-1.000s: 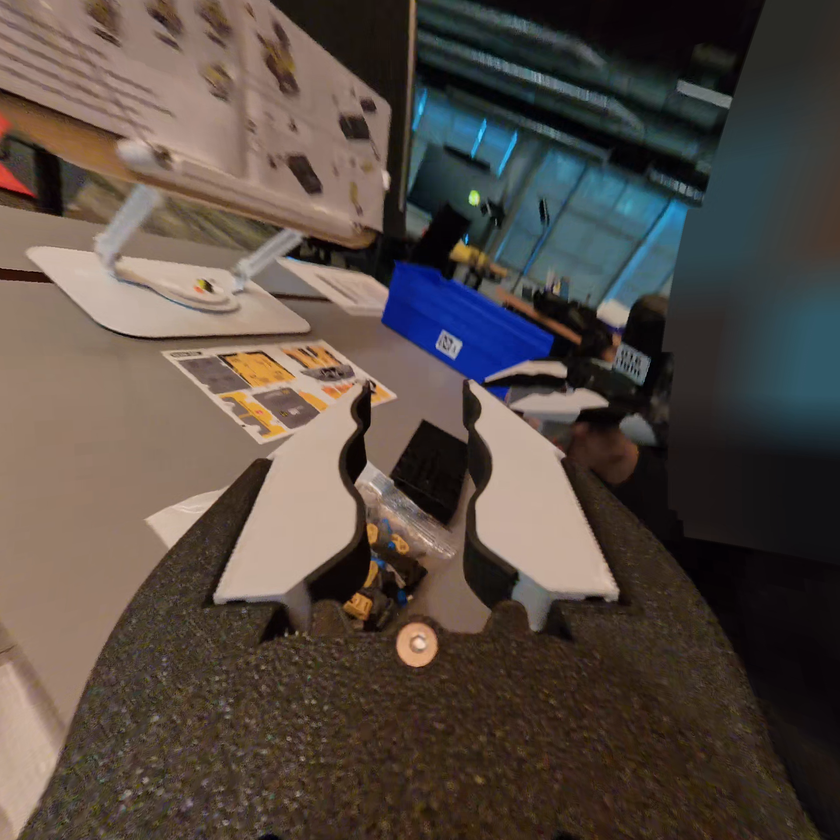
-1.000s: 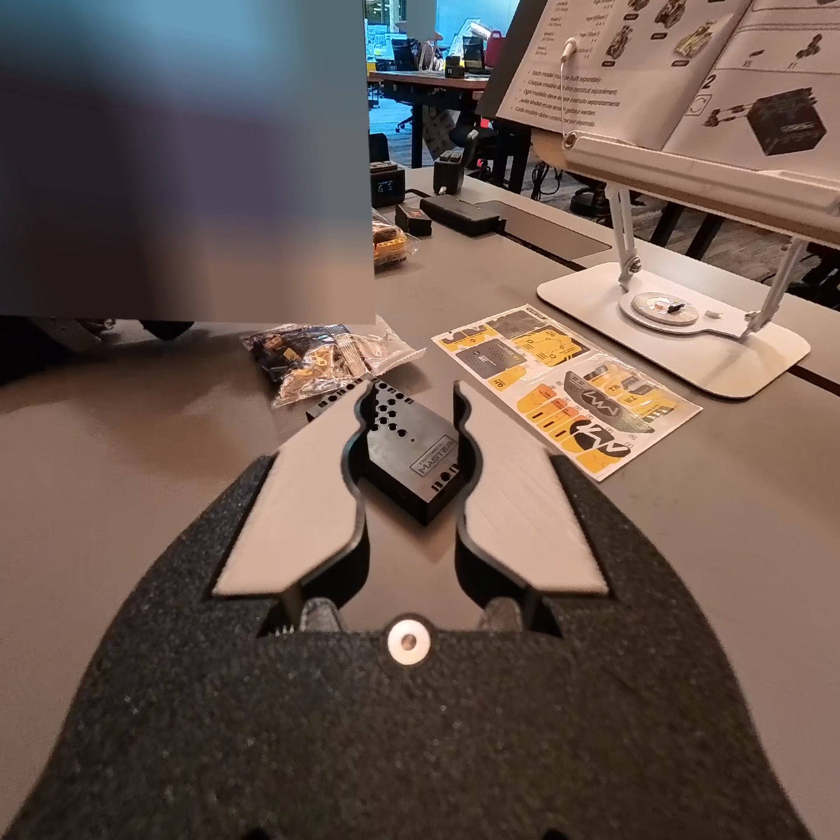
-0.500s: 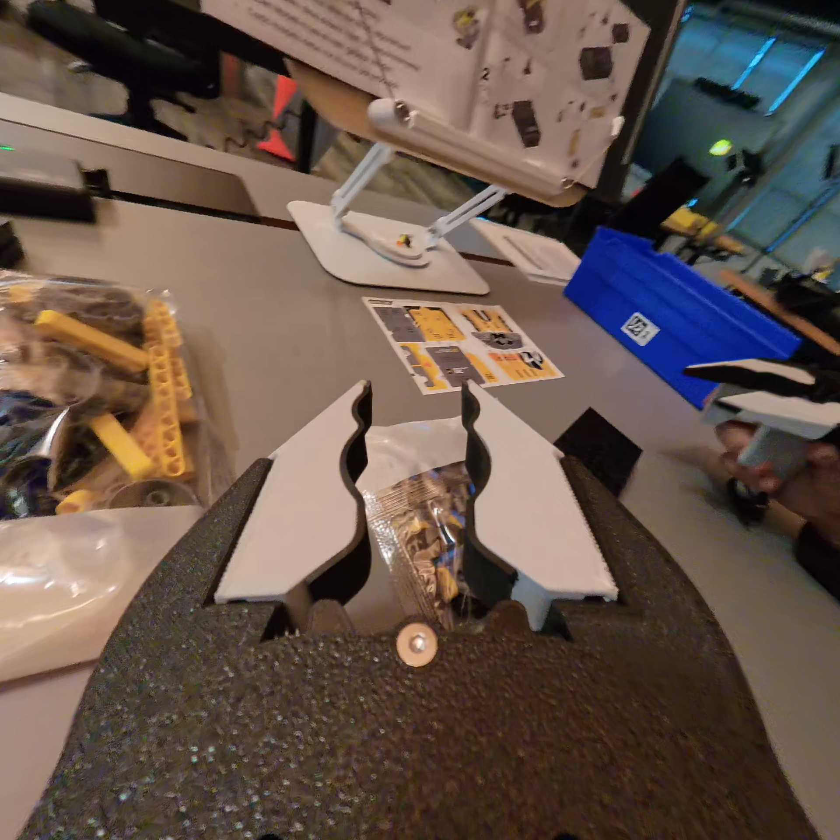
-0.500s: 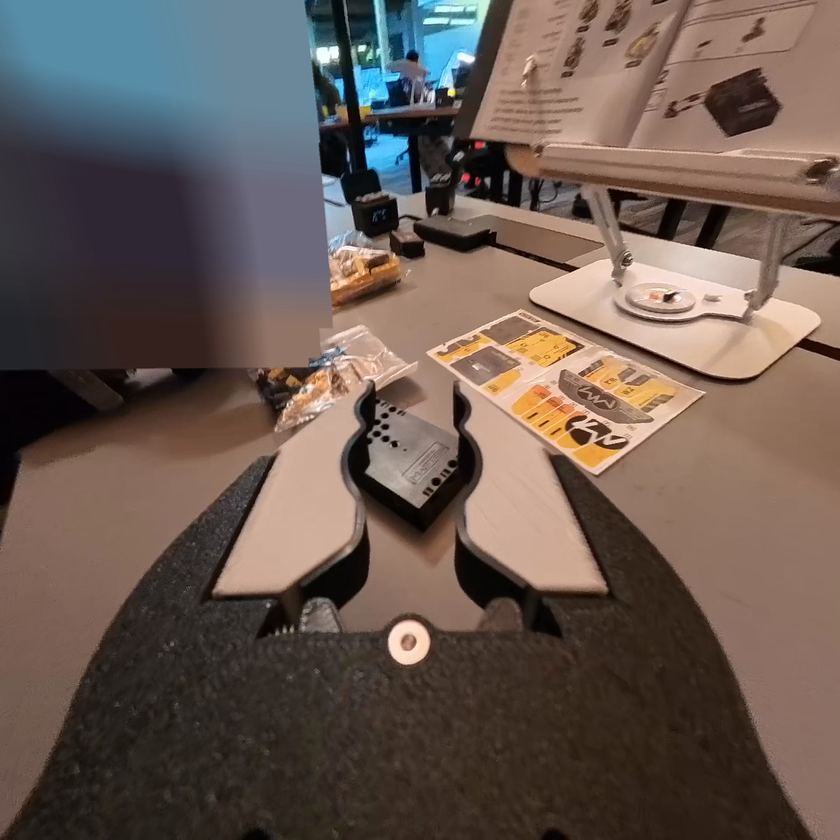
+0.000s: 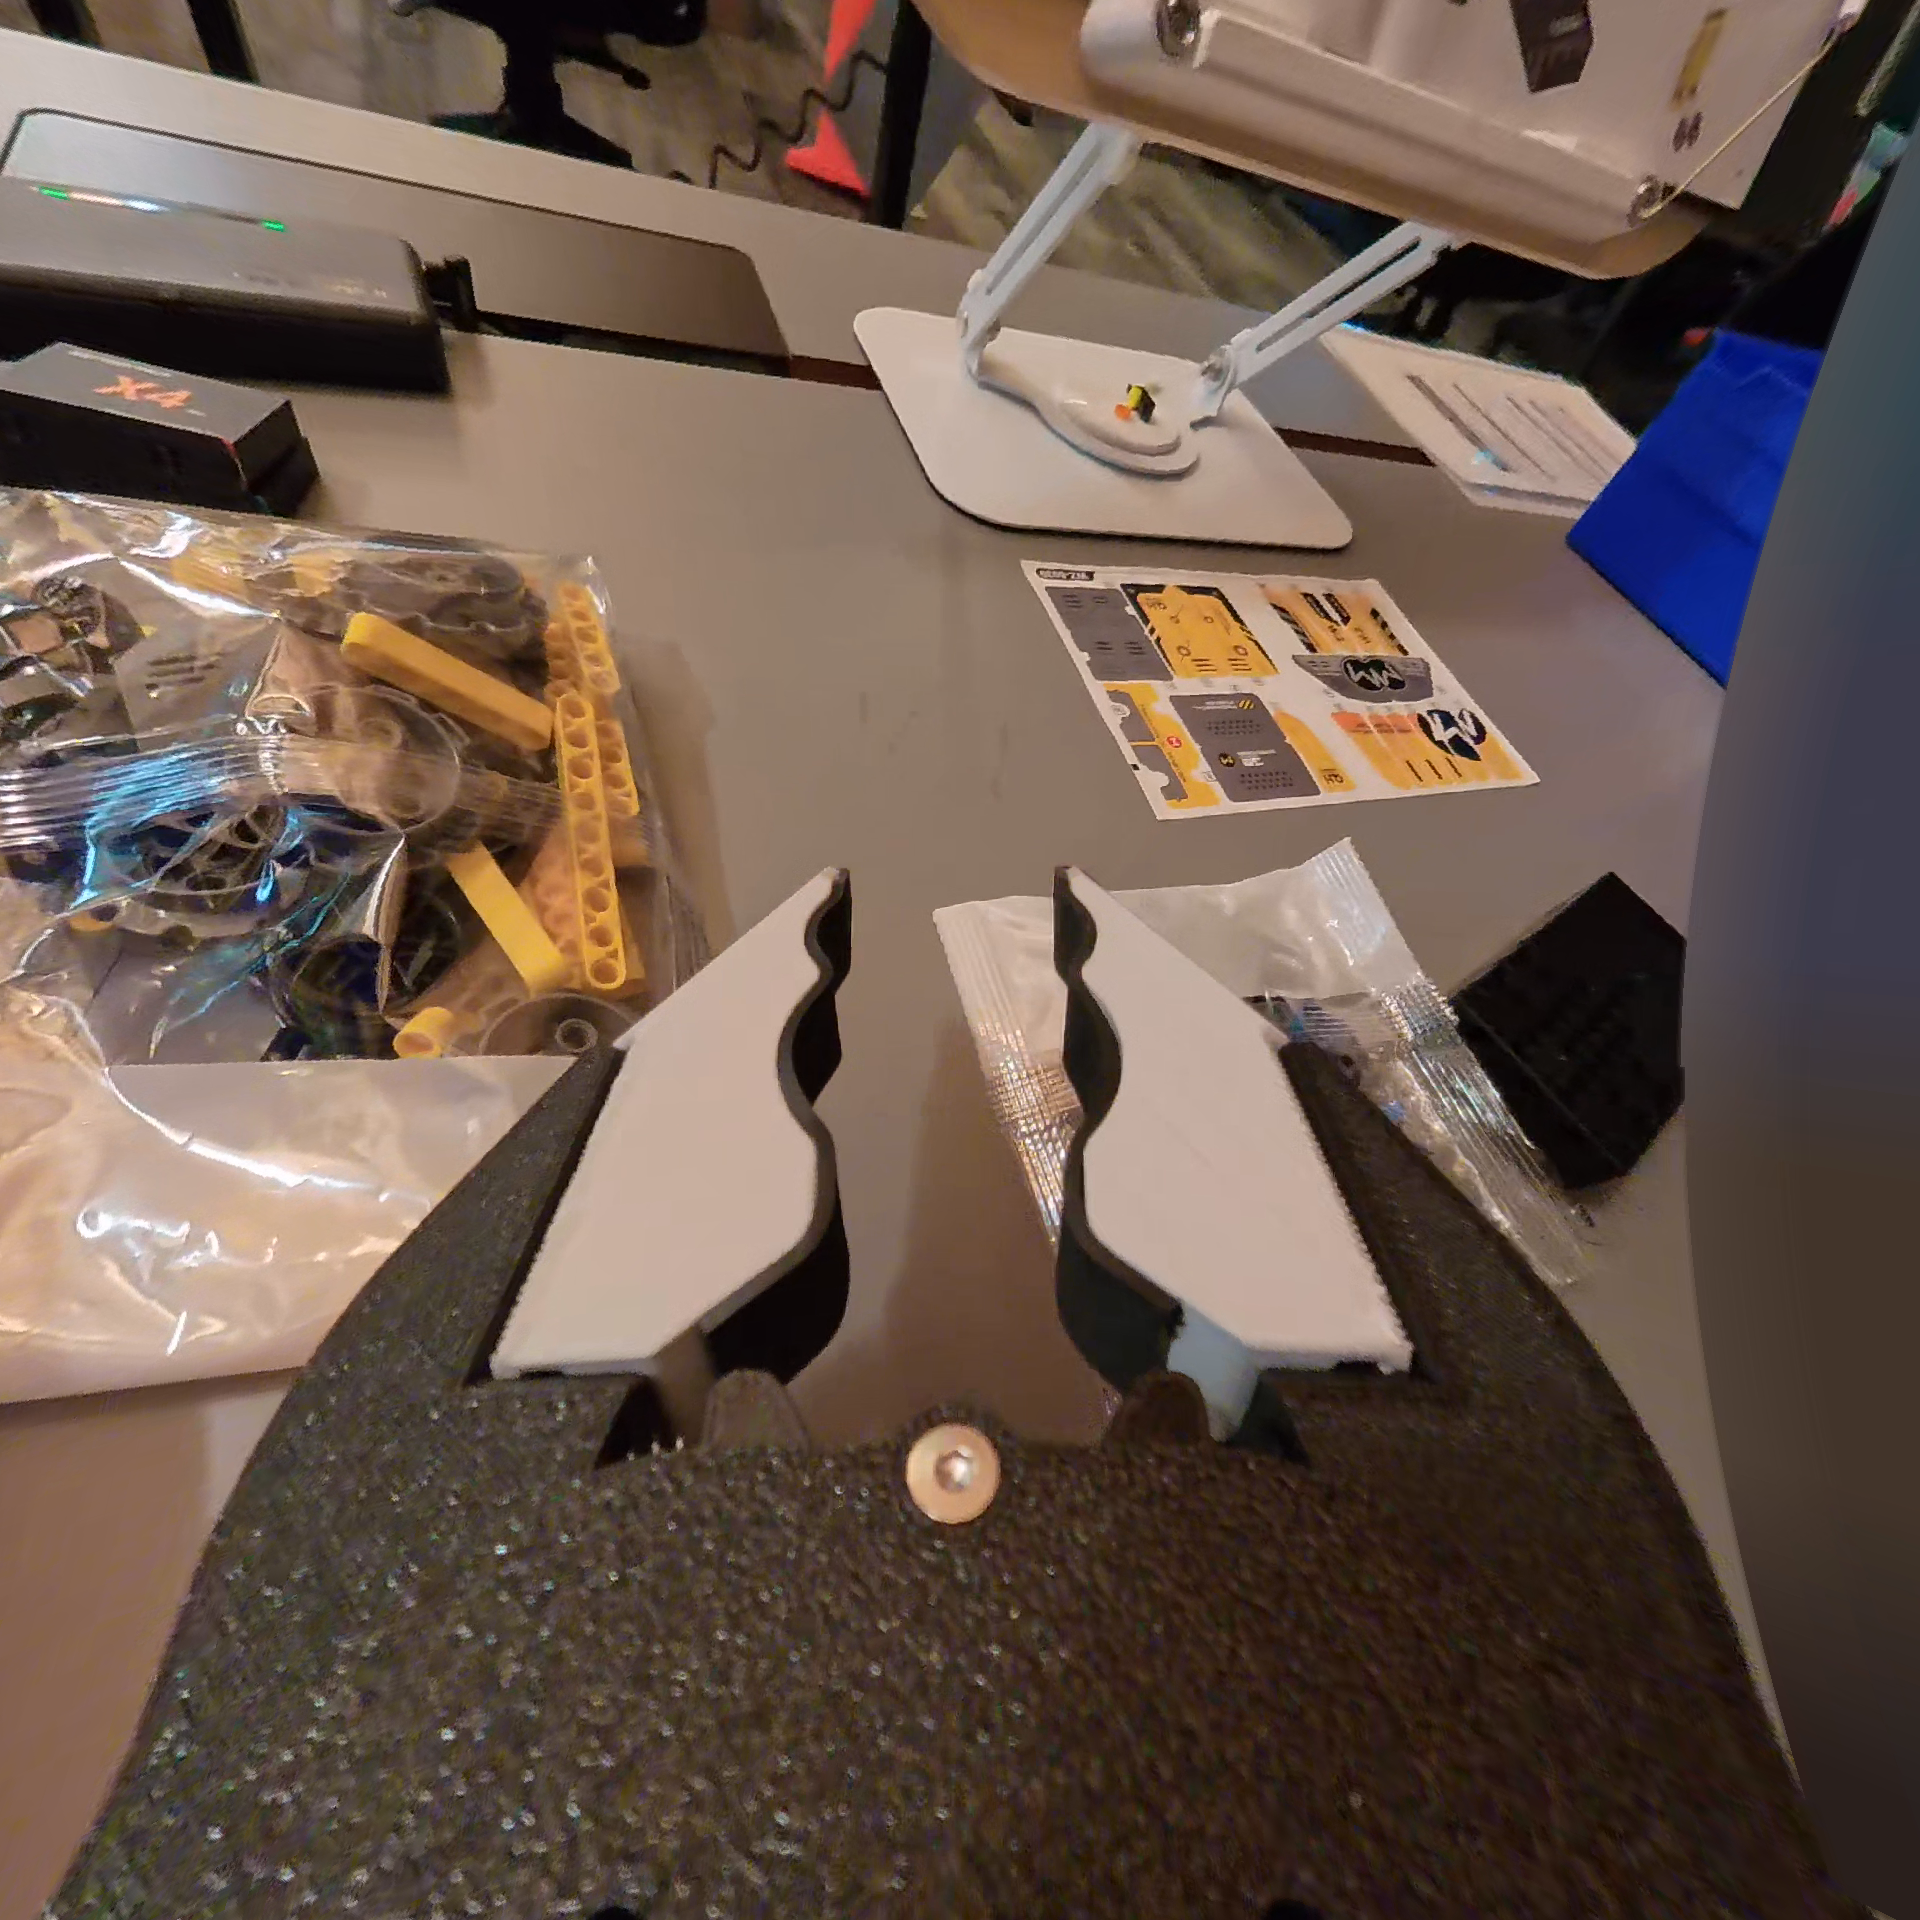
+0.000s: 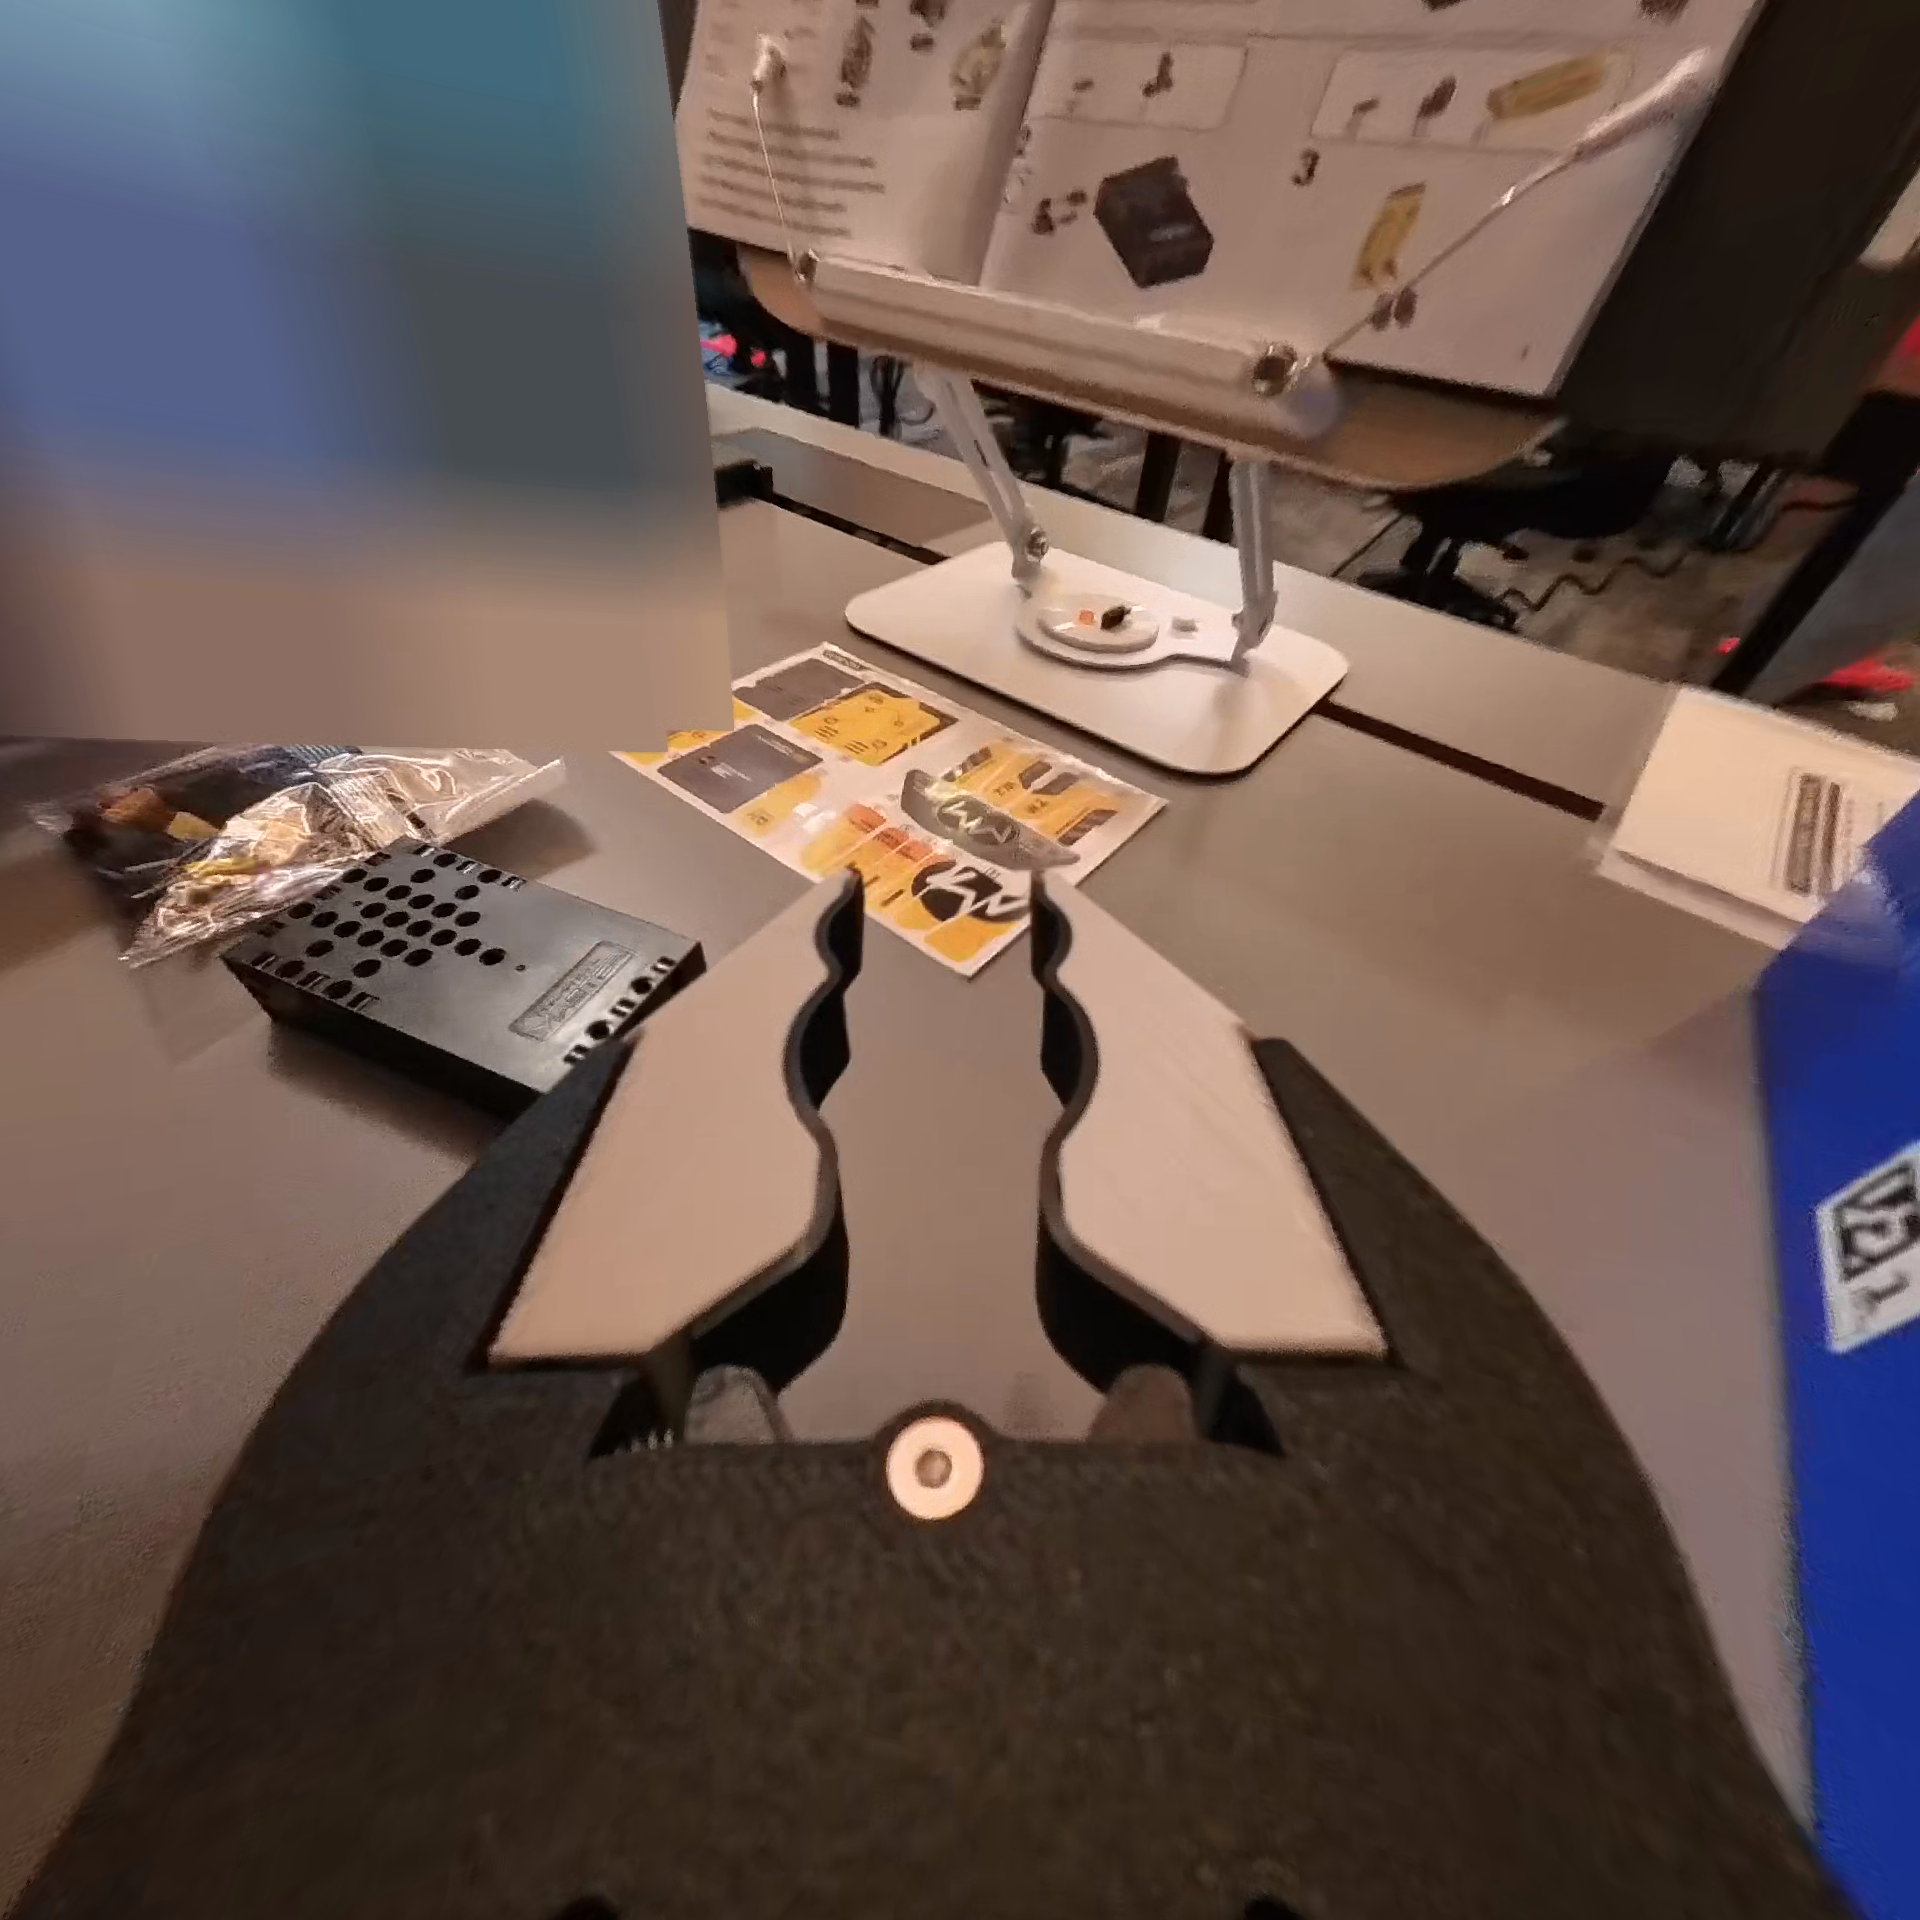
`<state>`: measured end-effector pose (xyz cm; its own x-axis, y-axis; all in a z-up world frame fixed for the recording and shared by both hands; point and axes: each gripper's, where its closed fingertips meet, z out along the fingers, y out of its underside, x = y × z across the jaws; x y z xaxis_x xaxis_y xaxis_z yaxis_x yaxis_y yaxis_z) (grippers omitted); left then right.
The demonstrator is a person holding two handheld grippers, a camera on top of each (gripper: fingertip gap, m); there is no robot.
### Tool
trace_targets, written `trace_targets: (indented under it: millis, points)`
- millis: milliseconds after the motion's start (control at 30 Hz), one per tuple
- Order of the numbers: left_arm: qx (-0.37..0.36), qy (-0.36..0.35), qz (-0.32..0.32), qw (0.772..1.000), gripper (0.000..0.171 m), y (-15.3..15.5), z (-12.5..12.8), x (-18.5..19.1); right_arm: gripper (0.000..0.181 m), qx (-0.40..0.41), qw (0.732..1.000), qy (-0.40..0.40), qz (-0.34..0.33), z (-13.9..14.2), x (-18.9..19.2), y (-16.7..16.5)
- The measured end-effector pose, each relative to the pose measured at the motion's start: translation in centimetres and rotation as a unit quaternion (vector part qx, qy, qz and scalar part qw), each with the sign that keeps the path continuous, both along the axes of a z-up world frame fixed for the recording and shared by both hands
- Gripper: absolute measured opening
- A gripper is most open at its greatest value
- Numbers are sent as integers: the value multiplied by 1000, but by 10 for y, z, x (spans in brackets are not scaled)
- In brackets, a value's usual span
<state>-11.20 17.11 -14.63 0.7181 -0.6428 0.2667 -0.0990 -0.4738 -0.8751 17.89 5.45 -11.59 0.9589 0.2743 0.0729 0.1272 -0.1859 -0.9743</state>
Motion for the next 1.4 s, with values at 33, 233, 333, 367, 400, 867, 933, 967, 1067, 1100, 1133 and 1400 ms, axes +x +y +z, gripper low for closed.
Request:
trace_targets:
  millis: [33, 233, 333, 367, 400, 867, 933, 967, 1067, 1100, 1133, 1400]
  points:
    - [1, 3, -3, 1000, 38, -1, 0, 1, 32, -11, 1000, 10, 4, -3, 0, 2]
    - [-5, 7, -9, 1000, 38, -1, -3, 3, 32, -38, 992, 121, 6, -6, 16, 7]
    - [-9, 2, -6, 1000, 38, -1, -3, 2, 32, -34, 985, 169, 3, -2, 23, 7]
    - [-10, 2, -6, 1000, 38, -1, -3, 2, 32, -33, 984, 175, 2, -2, 24, 7]
    - [-10, 4, -6, 1000, 38, -1, -3, 2, 32, -33, 984, 174, 2, -2, 24, 7]
    - [-16, 15, -6, 1000, 38, 0, -7, 4, 32, -48, 996, 75, 24, -10, 0, 7]
    - [-17, 14, -6, 1000, 38, 0, -7, 3, 32, -48, 996, 77, 23, -11, 1, 7]
    - [-18, 14, -6, 1000, 38, 0, -7, 4, 32, -49, 995, 78, 23, -10, 1, 7]
    - [-18, 15, -6, 1000, 38, 0, -8, 4, 32, -49, 995, 78, 24, -11, 1, 7]
    - [-18, 16, -7, 1000, 38, 0, -8, 4, 32, -50, 995, 78, 24, -11, 1, 8]
    - [-19, 16, -7, 1000, 38, 0, -8, 4, 32, -51, 995, 77, 24, -11, 0, 8]
    - [-21, 18, -7, 1000, 38, 0, -9, 4, 32, -52, 996, 75, 25, -12, 0, 8]
